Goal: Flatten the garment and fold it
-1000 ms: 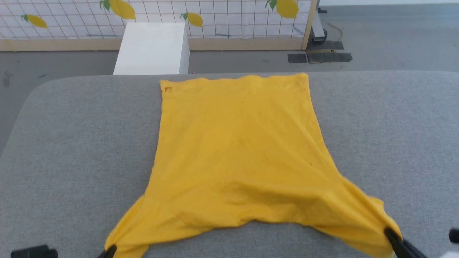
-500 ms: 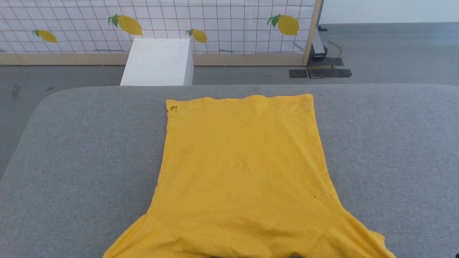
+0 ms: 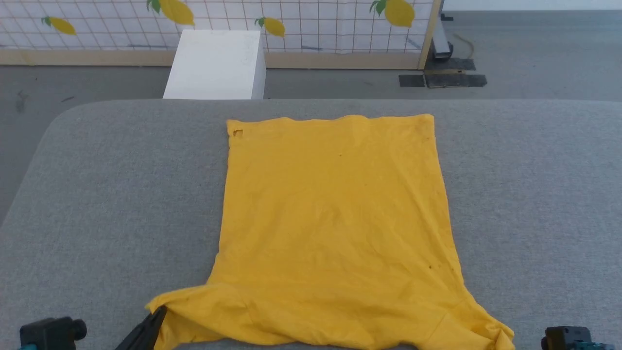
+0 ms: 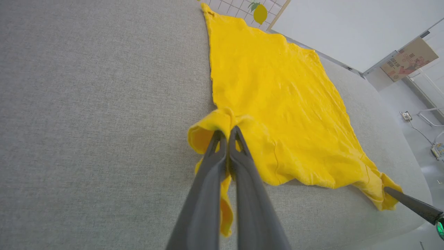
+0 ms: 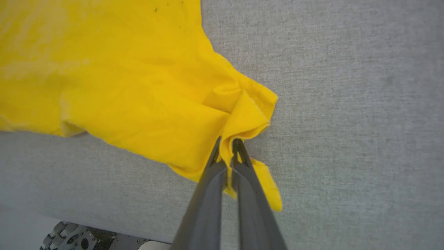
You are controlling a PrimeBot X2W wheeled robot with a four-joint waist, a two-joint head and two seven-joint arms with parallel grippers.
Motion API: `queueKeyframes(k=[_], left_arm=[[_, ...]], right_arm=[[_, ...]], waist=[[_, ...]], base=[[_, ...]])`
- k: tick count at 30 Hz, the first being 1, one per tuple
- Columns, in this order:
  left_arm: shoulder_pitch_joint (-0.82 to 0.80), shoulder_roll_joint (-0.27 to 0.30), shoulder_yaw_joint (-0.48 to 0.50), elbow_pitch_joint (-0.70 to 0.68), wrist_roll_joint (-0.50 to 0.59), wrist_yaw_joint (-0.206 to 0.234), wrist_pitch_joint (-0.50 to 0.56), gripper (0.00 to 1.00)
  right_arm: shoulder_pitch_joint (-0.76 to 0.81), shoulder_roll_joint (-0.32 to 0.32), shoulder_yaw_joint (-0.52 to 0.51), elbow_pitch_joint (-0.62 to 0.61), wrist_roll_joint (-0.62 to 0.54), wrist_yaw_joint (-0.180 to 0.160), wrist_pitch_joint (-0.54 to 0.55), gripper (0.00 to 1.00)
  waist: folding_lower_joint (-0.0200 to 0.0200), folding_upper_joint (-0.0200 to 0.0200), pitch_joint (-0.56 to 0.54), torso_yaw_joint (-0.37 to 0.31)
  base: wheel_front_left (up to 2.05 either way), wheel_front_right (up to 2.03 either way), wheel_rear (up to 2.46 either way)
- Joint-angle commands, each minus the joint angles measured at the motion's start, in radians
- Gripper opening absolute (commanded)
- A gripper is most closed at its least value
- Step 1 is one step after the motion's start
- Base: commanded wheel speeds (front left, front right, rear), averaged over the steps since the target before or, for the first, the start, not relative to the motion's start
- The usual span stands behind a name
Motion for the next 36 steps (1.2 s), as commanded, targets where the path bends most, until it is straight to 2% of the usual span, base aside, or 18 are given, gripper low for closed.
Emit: queueKeyframes(k=[1,10,13,14,15,16,17,22,28,31,33,36], left_arm=[[-0.033,-0.006,-0.003,0.004,0.011,-0.009,0.005,0.0],[-0.095,-0.024,-0.026,0.009,0.034,-0.028,0.019,0.0],[-0.099,-0.025,-0.026,0.014,0.035,-0.03,0.017,0.0],[-0.099,-0.025,-0.026,0.015,0.035,-0.03,0.017,0.0],[-0.099,-0.025,-0.025,0.016,0.036,-0.031,0.015,0.0],[-0.098,-0.026,-0.024,0.016,0.035,-0.032,0.013,0.0],[-0.097,-0.025,-0.023,0.016,0.034,-0.034,0.012,0.0],[-0.089,-0.023,-0.015,0.011,0.031,-0.037,0.001,0.0],[-0.084,-0.019,-0.006,0.002,0.029,-0.045,-0.011,0.0],[-0.092,-0.018,-0.002,-0.001,0.03,-0.054,-0.017,0.0],[-0.1,-0.019,-0.001,-0.001,0.031,-0.063,-0.019,0.0],[-0.114,-0.019,-0.003,0.003,0.032,-0.076,-0.017,0.0]], right_arm=[[-0.032,-0.001,0.006,0.038,-0.011,-0.001,-0.013,0.0],[-0.133,-0.001,0.04,0.233,-0.048,-0.001,-0.074,0.0],[-0.156,-0.001,0.05,0.264,-0.048,-0.001,-0.088,0.36],[-0.16,-0.001,0.054,0.265,-0.044,-0.001,-0.091,0.41],[-0.163,-0.001,0.056,0.261,-0.034,-0.001,-0.092,0.51],[-0.163,-0.001,0.056,0.253,-0.028,-0.001,-0.09,0.68],[-0.161,-0.001,0.055,0.237,-0.024,-0.001,-0.081,1.0],[-0.113,-0.001,0.024,0.059,0.013,-0.001,0.041,1.0],[-0.031,-0.001,-0.125,-0.268,0.099,-0.001,0.237,1.0],[-0.07,-0.001,-0.22,-0.386,0.123,-0.001,0.249,1.0],[-0.128,-0.001,-0.259,-0.42,0.107,-0.001,0.237,1.0],[-0.218,-0.001,-0.24,-0.432,0.066,-0.001,0.235,1.0]], waist=[[0.0001,0.0,0.015,0.013],[0.0001,0.0,0.039,0.014],[0.0001,0.0,0.047,0.005],[0.0001,0.0,0.049,0.002],[0.0001,0.0,0.053,-0.001],[0.0001,0.0,0.055,-0.003],[0.0001,0.0,0.058,-0.007],[0.0001,0.0,0.071,-0.021],[0.0001,0.0,0.093,-0.026],[0.0001,0.0,0.11,-0.02],[0.0001,0.0,0.122,-0.012],[0.0001,0.0,0.136,0.003]], base=[[0.0,0.0,0.0],[0.0,0.0,0.0],[0.0,0.0,0.0],[0.0,0.0,0.0],[0.0,0.0,0.0],[0.0,0.0,0.0],[0.0,0.0,0.0],[0.0,0.0,0.0],[0.0,0.0,0.0],[0.0,0.0,0.0],[0.0,0.0,0.0],[0.0,0.0,0.0]])
